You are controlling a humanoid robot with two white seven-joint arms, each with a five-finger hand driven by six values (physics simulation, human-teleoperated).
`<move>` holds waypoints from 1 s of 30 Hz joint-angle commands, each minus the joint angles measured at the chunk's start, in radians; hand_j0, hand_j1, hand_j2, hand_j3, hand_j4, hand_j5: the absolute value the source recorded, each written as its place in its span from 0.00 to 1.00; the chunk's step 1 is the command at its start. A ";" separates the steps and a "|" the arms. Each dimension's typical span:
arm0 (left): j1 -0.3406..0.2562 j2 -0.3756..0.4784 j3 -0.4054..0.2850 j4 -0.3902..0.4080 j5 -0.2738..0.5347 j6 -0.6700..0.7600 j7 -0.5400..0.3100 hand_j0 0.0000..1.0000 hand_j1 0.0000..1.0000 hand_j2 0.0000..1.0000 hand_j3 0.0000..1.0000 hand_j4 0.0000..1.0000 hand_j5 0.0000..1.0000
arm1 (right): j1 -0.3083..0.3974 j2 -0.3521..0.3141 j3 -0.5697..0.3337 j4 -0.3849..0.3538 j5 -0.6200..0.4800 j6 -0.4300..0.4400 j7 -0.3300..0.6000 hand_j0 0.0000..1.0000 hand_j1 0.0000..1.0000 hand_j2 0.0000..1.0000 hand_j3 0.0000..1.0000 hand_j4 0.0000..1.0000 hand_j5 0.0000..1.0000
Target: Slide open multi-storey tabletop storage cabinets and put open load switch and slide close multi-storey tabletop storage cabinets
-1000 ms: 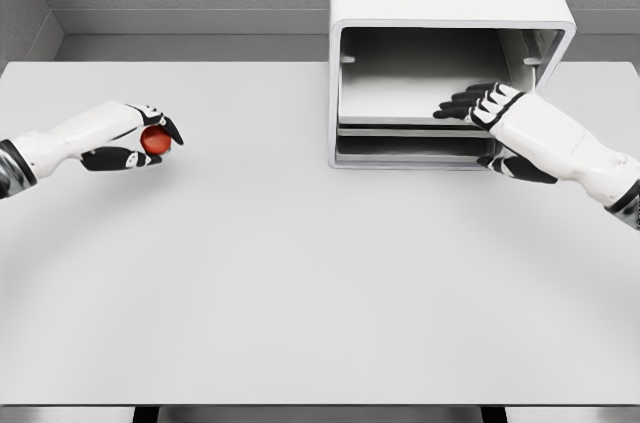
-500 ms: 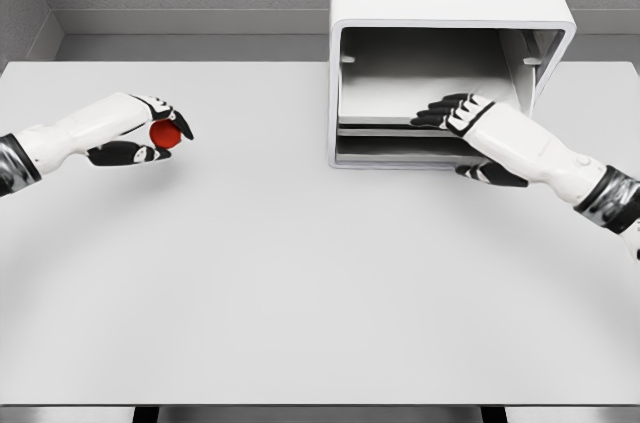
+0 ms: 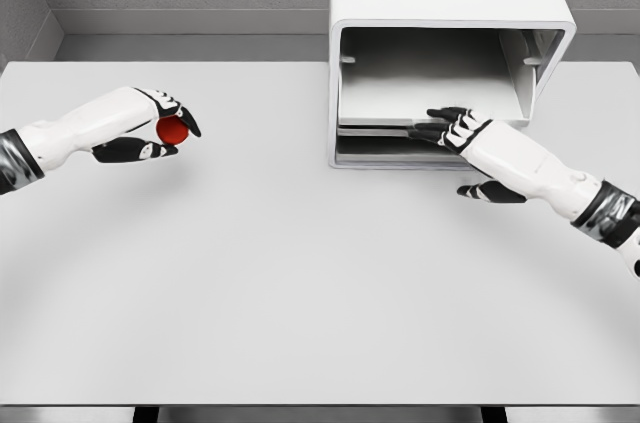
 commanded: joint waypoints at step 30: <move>0.006 0.001 0.052 -0.147 0.008 0.003 0.001 0.53 0.53 0.53 0.53 0.53 0.53 | 0.138 -0.064 -0.133 -0.147 -0.023 0.000 -0.008 0.99 0.99 0.99 0.99 0.99 0.99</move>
